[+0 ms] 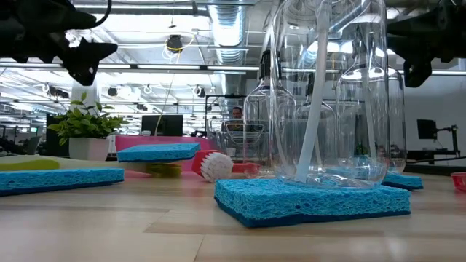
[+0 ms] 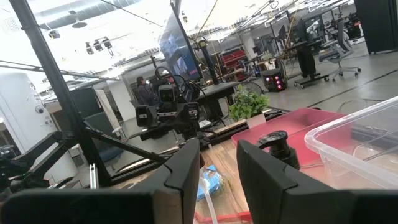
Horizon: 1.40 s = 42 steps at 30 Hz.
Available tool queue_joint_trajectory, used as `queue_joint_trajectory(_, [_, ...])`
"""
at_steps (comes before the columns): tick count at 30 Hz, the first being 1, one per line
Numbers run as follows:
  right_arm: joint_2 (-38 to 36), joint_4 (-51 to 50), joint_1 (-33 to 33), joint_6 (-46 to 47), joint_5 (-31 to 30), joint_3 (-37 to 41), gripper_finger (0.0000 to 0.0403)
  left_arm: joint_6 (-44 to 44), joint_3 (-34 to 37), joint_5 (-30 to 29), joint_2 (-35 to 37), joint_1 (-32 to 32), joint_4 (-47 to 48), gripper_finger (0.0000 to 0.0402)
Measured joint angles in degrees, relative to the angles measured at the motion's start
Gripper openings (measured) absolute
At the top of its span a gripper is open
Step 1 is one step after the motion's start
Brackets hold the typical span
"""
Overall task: Pick & Place Kitchen Sink Supplies
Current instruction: Put the middle right soap dispenser into the right transparent bin
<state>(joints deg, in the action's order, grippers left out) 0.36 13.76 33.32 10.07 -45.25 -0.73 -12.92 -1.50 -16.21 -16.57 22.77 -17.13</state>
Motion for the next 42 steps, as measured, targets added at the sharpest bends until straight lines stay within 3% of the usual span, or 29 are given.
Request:
queue_joint_trajectory(6, [-0.02, 0.02, 0.01, 0.00, 0.00, 0.00, 0.0102, 0.81, 0.00, -0.13, 0.02, 0.02, -1.20, 0.0248])
queue_joint_trajectory(10, [0.00, 0.02, 0.02, -0.02, 0.00, 0.00, 0.0102, 5.23, 0.00, -3.95, 0.02, 0.04, -5.11, 0.0248])
queue_joint_trajectory(22, [-0.02, 0.00, 0.02, -0.02, 0.00, 0.02, 0.0102, 1.85, -0.02, -9.35, -3.96, -5.11, -14.58, 0.0248])
queue_joint_trajectory(31, [0.00, 0.58, -0.09, -0.12, -0.02, 0.04, 0.0102, 3.32, -0.02, -8.14, -8.09, -7.41, -17.62, 0.0248])
queue_joint_trajectory(38, [0.00, 9.55, -1.88, -11.36, -0.02, 0.04, 0.0102, -1.60, -0.02, -5.14, -15.32, -7.43, -17.77, 0.0248])
queue_joint_trajectory(42, [-0.02, 17.50, -2.84, -11.61, -0.04, 0.04, 0.0102, -4.11, -0.02, -4.50, -18.26, -7.43, -18.07, 0.0248])
